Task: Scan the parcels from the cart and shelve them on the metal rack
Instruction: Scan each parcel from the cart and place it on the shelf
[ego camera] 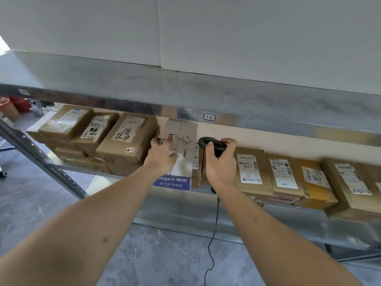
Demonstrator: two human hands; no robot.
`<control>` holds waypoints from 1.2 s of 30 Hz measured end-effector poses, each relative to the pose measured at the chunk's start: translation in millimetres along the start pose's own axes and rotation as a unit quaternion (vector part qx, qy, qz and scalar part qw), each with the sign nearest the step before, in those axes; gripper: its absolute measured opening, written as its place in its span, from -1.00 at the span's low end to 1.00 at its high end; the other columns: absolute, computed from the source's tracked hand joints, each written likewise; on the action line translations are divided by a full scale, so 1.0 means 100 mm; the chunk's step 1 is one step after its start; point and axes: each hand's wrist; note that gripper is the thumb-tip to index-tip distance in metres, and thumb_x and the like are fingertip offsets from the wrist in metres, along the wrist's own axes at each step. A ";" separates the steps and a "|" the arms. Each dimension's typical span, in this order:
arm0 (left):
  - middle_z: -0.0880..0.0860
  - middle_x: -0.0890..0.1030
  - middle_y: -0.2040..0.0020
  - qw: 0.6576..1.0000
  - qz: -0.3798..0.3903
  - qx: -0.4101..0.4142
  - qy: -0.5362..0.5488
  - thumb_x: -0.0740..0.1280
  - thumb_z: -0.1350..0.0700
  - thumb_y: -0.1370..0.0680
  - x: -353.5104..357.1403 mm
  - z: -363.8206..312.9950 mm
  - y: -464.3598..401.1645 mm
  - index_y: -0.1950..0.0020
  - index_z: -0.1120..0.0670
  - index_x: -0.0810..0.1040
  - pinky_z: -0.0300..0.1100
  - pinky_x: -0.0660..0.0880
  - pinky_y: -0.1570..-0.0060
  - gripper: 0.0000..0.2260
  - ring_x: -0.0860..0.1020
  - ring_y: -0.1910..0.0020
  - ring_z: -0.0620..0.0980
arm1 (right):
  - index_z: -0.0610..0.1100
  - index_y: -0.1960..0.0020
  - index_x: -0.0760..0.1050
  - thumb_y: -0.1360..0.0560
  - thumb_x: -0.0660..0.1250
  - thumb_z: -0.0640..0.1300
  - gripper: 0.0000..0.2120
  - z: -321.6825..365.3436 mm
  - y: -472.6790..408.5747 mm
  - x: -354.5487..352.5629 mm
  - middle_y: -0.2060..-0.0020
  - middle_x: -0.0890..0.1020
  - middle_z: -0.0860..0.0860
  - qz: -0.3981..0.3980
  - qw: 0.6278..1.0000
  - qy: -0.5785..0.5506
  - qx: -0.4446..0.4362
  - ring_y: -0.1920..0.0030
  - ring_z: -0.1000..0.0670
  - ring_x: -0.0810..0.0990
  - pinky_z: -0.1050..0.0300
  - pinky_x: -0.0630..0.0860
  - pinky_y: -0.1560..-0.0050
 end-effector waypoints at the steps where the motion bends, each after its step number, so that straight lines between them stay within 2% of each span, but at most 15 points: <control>1: 0.21 0.10 -0.62 0.999 -0.005 0.023 -0.040 0.34 -0.18 -0.62 0.01 -0.07 -0.03 -0.66 -0.20 0.21 0.21 0.41 -0.45 -0.37 0.32 -0.51 0.34 | 0.07 -0.34 0.27 -0.64 0.29 0.14 -0.65 0.00 -0.01 0.00 -0.03 0.67 -0.04 -0.003 1.000 0.002 0.001 -0.01 -0.13 0.67 -0.09 0.61 -0.10; 2: 0.17 0.06 -0.65 0.996 0.002 0.046 -0.082 0.37 -0.28 -0.57 0.02 -0.14 -0.04 -0.64 -0.20 0.25 0.24 0.28 -0.54 -0.33 0.16 -0.60 0.33 | 0.07 -0.33 0.27 -0.64 0.28 0.14 -0.65 0.00 -0.02 0.00 -0.02 0.67 -0.04 -0.006 1.000 0.003 0.002 0.00 -0.14 0.66 -0.09 0.61 -0.09; 4: 0.10 0.02 -0.68 0.983 0.031 0.075 -0.164 0.37 -0.43 -0.48 0.09 -0.25 -0.04 -0.62 -0.25 0.26 0.30 0.11 -0.60 -0.25 0.01 -0.64 0.36 | 0.08 -0.32 0.27 -0.64 0.28 0.15 -0.66 -0.01 -0.04 0.00 0.00 0.66 -0.04 -0.010 1.000 0.007 0.004 0.02 -0.15 0.66 -0.10 0.60 -0.08; 8: 0.06 -0.01 -0.69 0.977 0.056 0.059 -0.199 0.34 -0.43 -0.49 0.18 -0.28 -0.04 -0.62 -0.33 0.11 0.36 -0.06 -0.61 -0.23 -0.07 -0.63 0.47 | 0.08 -0.33 0.26 -0.65 0.27 0.15 -0.66 0.00 -0.05 -0.01 0.01 0.64 -0.02 -0.010 1.000 0.011 0.004 0.03 -0.14 0.64 -0.03 0.58 -0.04; 12: 0.08 -0.06 -0.70 0.973 0.048 0.047 -0.221 0.29 -0.44 -0.52 0.12 -0.21 -0.04 -0.64 -0.32 0.04 0.35 -0.07 -0.61 -0.23 -0.08 -0.63 0.48 | 0.07 -0.36 0.25 -0.66 0.26 0.15 -0.64 0.00 -0.05 -0.02 0.01 0.63 -0.01 -0.006 1.000 0.011 0.004 0.07 -0.09 0.63 0.04 0.51 0.03; 18: 0.16 -0.14 -0.71 0.972 0.063 0.047 -0.220 0.22 -0.40 -0.59 0.06 -0.10 -0.05 -0.67 -0.28 -0.09 0.28 -0.07 -0.63 -0.25 -0.15 -0.63 0.48 | 0.07 -0.35 0.25 -0.65 0.26 0.15 -0.64 -0.01 -0.02 0.01 0.01 0.65 -0.02 0.002 1.000 0.007 0.006 0.03 -0.10 0.65 -0.01 0.58 -0.03; 24: 0.27 -0.11 -0.70 0.970 0.057 0.056 -0.231 0.18 -0.33 -0.64 0.02 -0.08 -0.03 -0.70 -0.18 -0.06 0.24 -0.09 -0.64 -0.28 -0.15 -0.66 0.38 | 0.06 -0.35 0.25 -0.66 0.26 0.14 -0.65 0.00 -0.02 -0.01 0.14 0.58 0.12 0.009 1.000 0.012 -0.001 0.11 0.01 0.61 0.01 0.56 -0.01; 30: 0.28 -0.15 -0.70 0.968 0.070 0.035 -0.239 0.15 -0.31 -0.67 -0.01 -0.13 0.01 -0.72 -0.07 -0.01 0.23 -0.09 -0.65 -0.30 -0.16 -0.67 0.37 | 0.12 -0.33 0.23 -0.65 0.25 0.18 -0.66 0.00 0.02 -0.06 0.04 0.64 0.02 0.008 0.999 0.034 0.004 0.06 -0.09 0.65 -0.09 0.61 -0.06; 34: 0.26 -0.08 -0.70 0.969 0.063 0.036 -0.236 0.14 -0.34 -0.66 -0.04 -0.15 0.04 -0.71 -0.14 -0.03 0.26 -0.03 -0.64 -0.30 -0.06 -0.66 0.40 | 0.16 -0.31 0.22 -0.63 0.25 0.20 -0.66 0.00 0.06 -0.12 0.03 0.65 0.03 0.002 1.000 0.030 0.003 0.05 -0.09 0.68 -0.19 0.64 -0.07; 36: 0.26 -0.02 -0.69 0.969 0.056 0.050 -0.237 0.19 -0.32 -0.66 -0.06 -0.17 0.09 -0.71 -0.11 0.00 0.27 0.04 -0.63 -0.29 0.00 -0.65 0.40 | 0.15 -0.31 0.23 -0.64 0.26 0.18 -0.66 0.02 0.11 -0.15 0.03 0.65 0.03 -0.007 1.000 0.025 0.000 0.04 -0.08 0.68 -0.19 0.64 -0.08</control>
Point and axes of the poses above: each hand's wrist, its own y-axis away from the middle knuckle, its own x-axis out of the palm, z = x × y
